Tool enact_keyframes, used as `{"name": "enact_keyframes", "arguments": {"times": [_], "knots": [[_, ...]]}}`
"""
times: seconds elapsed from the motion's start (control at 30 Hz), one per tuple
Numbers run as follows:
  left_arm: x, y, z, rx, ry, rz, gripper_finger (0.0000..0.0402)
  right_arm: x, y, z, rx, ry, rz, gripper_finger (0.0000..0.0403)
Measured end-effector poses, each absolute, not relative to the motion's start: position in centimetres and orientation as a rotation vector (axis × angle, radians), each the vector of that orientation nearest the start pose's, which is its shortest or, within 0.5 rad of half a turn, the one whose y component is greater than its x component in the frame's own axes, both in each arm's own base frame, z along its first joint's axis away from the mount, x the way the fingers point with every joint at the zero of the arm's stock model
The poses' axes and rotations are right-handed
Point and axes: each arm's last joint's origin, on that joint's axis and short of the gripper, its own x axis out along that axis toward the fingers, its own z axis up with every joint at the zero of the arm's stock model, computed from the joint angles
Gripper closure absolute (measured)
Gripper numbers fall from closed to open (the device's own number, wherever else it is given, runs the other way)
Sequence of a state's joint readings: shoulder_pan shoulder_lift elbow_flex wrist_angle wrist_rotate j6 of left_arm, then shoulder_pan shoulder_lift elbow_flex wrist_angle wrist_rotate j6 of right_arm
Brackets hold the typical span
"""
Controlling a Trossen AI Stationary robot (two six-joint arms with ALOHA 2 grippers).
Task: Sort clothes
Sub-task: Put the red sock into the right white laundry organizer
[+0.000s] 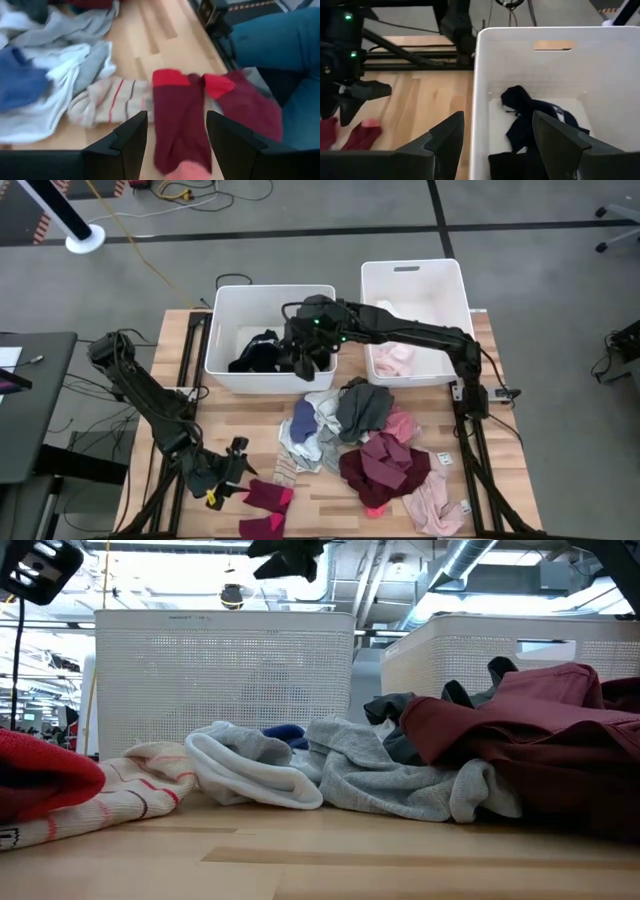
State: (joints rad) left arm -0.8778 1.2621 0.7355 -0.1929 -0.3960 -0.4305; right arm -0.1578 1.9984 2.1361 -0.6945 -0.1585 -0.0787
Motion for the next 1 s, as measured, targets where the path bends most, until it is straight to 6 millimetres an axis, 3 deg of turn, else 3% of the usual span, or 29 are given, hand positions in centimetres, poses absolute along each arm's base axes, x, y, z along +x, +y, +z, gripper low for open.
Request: {"name": "enact_keyframes", "arguments": {"times": [0.4,0.63,1.0], "knots": [[19.7,-21.6,17.5,0.071,0.682,-0.378,0.0189,42.7,-2.9,41.6,-0.033,0.588,0.103,0.0155],[20.9,-22.1,16.3,0.026,0.665,-0.391,0.0167,41.5,-0.8,42.2,-0.048,0.674,0.132,0.0155],[21.8,-22.5,16.0,-0.027,0.619,-0.414,0.0165,40.2,3.2,41.0,-0.087,0.849,0.183,0.0155]]}}
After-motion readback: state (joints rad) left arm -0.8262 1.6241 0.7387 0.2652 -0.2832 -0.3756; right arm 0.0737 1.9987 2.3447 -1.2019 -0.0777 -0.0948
